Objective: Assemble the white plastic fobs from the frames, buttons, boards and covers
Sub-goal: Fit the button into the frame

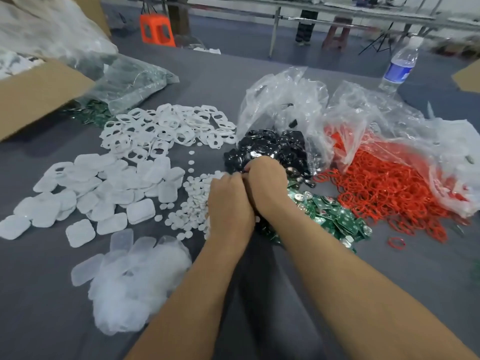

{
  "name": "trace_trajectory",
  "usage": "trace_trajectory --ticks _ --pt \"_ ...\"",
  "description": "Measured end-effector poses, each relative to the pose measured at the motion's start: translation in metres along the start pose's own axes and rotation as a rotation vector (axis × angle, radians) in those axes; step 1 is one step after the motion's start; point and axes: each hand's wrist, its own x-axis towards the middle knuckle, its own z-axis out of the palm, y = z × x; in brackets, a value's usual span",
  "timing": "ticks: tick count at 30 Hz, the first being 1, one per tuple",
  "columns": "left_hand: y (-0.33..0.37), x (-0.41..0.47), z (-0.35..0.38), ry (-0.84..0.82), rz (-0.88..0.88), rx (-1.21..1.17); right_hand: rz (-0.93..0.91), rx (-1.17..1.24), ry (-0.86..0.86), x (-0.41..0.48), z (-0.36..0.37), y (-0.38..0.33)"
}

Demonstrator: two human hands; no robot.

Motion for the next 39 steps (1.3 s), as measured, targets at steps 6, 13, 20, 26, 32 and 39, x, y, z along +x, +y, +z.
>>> trace_trajectory --ticks 6,13,20,26,32,39 --pt "-0.004 0.027 0.006 -0.053 0.165 0.165 0.049 0.106 -0.037 0.010 0.003 0.003" --pt "-0.005 0.007 -0.028 -0.020 -0.006 -0.412 0.079 0.561 0.012 -0.038 -0.029 0.011" --pt "0.011 -0.100 -0.075 -0.398 -0.158 -1.083 0.230 1.439 -0.171 -0.184 -0.078 0.044" --pt "0.031 -0.179 -0.092 -0.477 -0.106 -1.162 0.333 1.713 -0.210 -0.277 -0.097 0.068" --pt "0.046 -0.211 -0.088 -0.507 -0.065 -1.105 0.394 1.839 -0.110 -0.323 -0.102 0.078" --pt "0.055 -0.226 -0.079 -0.525 -0.035 -1.021 0.422 2.060 -0.101 -0.341 -0.099 0.094"
